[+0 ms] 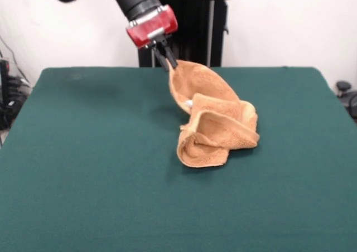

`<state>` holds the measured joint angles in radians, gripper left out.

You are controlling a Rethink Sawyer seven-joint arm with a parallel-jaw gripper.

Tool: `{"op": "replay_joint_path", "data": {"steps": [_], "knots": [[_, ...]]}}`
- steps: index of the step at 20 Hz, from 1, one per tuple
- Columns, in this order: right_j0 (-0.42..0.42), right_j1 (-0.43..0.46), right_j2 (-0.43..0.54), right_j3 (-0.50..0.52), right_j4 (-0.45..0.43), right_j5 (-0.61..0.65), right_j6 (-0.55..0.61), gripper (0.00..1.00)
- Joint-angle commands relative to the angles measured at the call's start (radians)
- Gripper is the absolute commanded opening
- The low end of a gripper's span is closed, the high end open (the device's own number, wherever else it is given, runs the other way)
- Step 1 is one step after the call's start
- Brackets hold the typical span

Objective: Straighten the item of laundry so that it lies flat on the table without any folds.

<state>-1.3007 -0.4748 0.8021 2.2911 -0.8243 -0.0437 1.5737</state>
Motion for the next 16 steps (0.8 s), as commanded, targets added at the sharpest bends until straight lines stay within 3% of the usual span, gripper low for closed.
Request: {"op": "replay_joint_path", "data": {"steps": [1, 8, 16], "knots": [[0.017, -0.179, 0.150, 0.112, 0.149, 0.057, 0.154, 0.00], [-0.035, -0.379, 0.347, 0.266, 0.381, 0.026, 0.203, 0.00], [-0.102, -0.419, 0.505, 0.335, 0.514, -0.010, 0.220, 0.00]]}}
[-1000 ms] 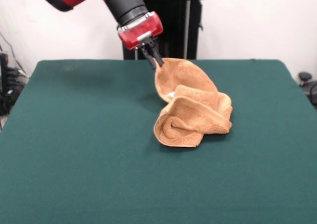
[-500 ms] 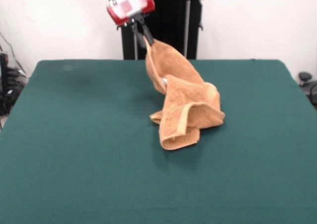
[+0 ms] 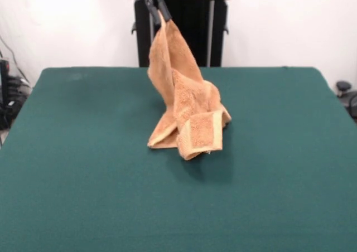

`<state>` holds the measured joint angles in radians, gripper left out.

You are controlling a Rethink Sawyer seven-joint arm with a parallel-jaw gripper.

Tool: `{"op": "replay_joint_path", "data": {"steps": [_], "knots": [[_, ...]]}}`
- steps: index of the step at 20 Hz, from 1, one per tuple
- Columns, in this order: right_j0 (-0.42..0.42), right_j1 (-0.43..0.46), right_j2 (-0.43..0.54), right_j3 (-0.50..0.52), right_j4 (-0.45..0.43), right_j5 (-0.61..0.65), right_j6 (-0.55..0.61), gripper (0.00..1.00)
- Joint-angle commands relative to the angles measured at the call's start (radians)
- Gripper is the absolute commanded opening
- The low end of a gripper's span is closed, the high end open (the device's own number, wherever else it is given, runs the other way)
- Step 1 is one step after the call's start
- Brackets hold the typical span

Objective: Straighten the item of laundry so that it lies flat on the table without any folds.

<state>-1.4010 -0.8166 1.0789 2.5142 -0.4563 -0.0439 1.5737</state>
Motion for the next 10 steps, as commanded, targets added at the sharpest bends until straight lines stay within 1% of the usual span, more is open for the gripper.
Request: {"op": "replay_joint_path", "data": {"steps": [1, 6, 10], "knots": [[-0.006, -0.085, 0.245, 0.119, 0.161, -0.015, 0.225, 0.00], [-0.042, -0.123, 0.375, 0.159, 0.256, -0.061, 0.280, 0.00], [-0.065, -0.138, 0.442, 0.171, 0.308, -0.081, 0.303, 0.00]]}}
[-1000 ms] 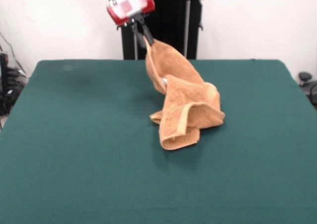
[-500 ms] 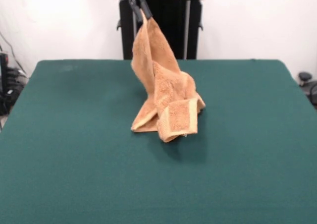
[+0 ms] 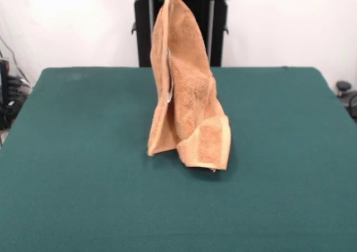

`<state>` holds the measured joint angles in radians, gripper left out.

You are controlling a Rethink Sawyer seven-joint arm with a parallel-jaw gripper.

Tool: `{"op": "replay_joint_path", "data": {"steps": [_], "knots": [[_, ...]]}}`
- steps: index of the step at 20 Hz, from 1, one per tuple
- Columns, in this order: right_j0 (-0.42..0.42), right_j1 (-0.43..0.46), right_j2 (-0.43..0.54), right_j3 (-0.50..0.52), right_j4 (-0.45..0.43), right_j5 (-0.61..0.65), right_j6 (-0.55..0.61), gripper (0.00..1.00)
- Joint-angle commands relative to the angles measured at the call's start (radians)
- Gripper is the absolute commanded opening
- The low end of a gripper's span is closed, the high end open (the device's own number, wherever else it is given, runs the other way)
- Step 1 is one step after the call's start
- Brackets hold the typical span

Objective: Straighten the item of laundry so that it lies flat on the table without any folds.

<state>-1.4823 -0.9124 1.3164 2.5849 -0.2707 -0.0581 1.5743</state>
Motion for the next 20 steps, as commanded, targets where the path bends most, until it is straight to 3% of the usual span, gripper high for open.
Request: {"op": "replay_joint_path", "data": {"steps": [1, 6, 8, 11, 16, 20], "knots": [[0.011, -0.046, 0.219, 0.102, 0.133, -0.074, 0.309, 0.00], [-0.039, -0.064, 0.376, 0.118, 0.238, -0.123, 0.399, 0.00], [-0.045, -0.061, 0.388, 0.122, 0.251, -0.153, 0.404, 0.00], [-0.029, -0.050, 0.322, 0.124, 0.220, -0.208, 0.366, 0.00], [0.027, 0.092, 0.103, 0.105, 0.078, -0.237, 0.269, 0.00], [0.049, 0.172, 0.029, 0.085, 0.031, -0.237, 0.258, 0.00]]}}
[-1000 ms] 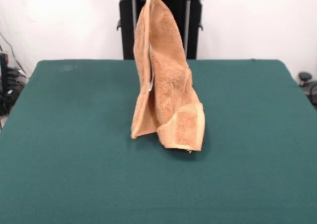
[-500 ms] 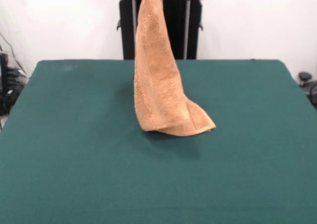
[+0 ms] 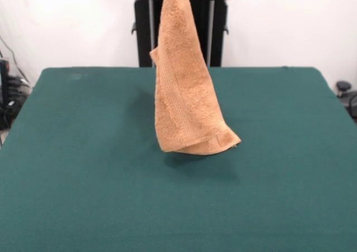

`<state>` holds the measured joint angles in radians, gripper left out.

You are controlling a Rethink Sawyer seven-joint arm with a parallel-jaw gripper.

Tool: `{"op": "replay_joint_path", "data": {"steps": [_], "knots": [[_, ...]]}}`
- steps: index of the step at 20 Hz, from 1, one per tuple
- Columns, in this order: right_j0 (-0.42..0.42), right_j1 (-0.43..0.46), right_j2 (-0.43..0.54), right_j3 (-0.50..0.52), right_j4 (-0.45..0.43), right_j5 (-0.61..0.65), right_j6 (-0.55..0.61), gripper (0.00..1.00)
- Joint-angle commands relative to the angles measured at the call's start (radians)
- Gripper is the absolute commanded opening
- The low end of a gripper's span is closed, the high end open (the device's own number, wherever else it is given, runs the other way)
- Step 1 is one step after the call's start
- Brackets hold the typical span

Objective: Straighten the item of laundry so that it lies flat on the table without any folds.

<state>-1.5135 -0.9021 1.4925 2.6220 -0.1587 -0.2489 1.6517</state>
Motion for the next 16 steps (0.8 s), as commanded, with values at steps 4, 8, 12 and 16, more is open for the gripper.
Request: {"op": "replay_joint_path", "data": {"steps": [4, 8, 12, 16], "knots": [[0.103, 0.276, -0.245, 0.009, -0.154, -0.056, 0.170, 0.00], [0.050, 0.340, -0.232, -0.024, -0.186, -0.001, 0.159, 0.00], [-0.011, 0.429, -0.219, -0.052, -0.216, 0.052, 0.144, 0.00], [-0.064, 0.487, -0.185, -0.073, -0.204, 0.132, 0.122, 0.00]]}}
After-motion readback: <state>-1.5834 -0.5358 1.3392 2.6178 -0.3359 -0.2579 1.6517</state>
